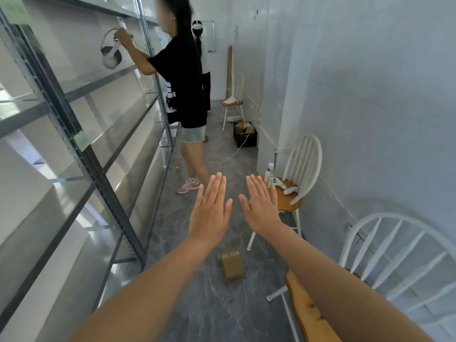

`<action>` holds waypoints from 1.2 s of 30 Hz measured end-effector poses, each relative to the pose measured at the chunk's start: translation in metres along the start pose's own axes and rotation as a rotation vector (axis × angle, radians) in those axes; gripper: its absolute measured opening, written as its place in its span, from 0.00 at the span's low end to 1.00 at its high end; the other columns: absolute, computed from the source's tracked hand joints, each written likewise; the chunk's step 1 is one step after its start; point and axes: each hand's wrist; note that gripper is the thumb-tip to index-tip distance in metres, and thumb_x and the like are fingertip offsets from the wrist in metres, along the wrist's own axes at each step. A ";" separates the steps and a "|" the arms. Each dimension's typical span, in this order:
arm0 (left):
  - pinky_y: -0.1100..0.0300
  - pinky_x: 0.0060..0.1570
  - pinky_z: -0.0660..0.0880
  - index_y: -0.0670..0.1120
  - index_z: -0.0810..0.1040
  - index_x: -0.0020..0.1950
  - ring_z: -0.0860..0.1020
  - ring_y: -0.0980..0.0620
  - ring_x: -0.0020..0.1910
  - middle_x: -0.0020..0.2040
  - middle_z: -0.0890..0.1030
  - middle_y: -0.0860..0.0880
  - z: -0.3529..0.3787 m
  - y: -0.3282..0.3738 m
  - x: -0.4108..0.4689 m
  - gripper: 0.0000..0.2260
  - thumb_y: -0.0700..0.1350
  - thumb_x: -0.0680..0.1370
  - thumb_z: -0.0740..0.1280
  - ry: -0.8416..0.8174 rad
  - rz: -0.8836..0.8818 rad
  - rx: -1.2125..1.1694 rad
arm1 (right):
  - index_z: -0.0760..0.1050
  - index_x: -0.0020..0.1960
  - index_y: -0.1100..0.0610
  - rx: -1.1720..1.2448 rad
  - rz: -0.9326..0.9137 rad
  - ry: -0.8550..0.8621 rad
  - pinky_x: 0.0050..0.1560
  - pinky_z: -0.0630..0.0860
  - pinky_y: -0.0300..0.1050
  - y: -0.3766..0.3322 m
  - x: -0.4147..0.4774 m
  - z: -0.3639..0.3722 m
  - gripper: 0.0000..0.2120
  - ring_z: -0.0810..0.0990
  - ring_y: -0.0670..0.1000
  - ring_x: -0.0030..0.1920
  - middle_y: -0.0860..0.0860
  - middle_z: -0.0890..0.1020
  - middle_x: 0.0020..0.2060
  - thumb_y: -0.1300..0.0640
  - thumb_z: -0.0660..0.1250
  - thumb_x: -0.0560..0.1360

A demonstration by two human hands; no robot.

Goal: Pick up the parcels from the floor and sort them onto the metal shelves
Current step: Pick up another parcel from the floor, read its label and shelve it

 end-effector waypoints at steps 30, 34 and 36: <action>0.48 0.80 0.50 0.41 0.54 0.81 0.51 0.49 0.81 0.82 0.56 0.45 0.188 -0.145 0.160 0.27 0.52 0.85 0.47 -0.152 -0.098 -0.074 | 0.47 0.81 0.53 -0.036 0.080 -0.233 0.77 0.35 0.54 0.050 0.234 0.151 0.28 0.41 0.46 0.80 0.47 0.49 0.81 0.46 0.46 0.84; 0.48 0.80 0.47 0.41 0.53 0.82 0.48 0.50 0.82 0.83 0.53 0.45 0.220 -0.193 0.175 0.27 0.52 0.85 0.49 -0.220 -0.154 -0.132 | 0.48 0.81 0.53 -0.018 0.138 -0.239 0.77 0.37 0.54 0.046 0.266 0.189 0.28 0.43 0.46 0.80 0.47 0.51 0.81 0.46 0.47 0.84; 0.47 0.80 0.49 0.40 0.54 0.81 0.50 0.49 0.82 0.82 0.54 0.45 0.238 -0.215 0.176 0.27 0.51 0.85 0.50 -0.260 -0.146 -0.134 | 0.49 0.81 0.53 -0.003 0.187 -0.273 0.77 0.38 0.54 0.048 0.271 0.214 0.28 0.43 0.46 0.80 0.47 0.51 0.81 0.46 0.48 0.84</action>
Point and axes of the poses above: each hand's wrist, its own x-axis towards the middle knuckle, its own z-axis out of the palm, y = z × x
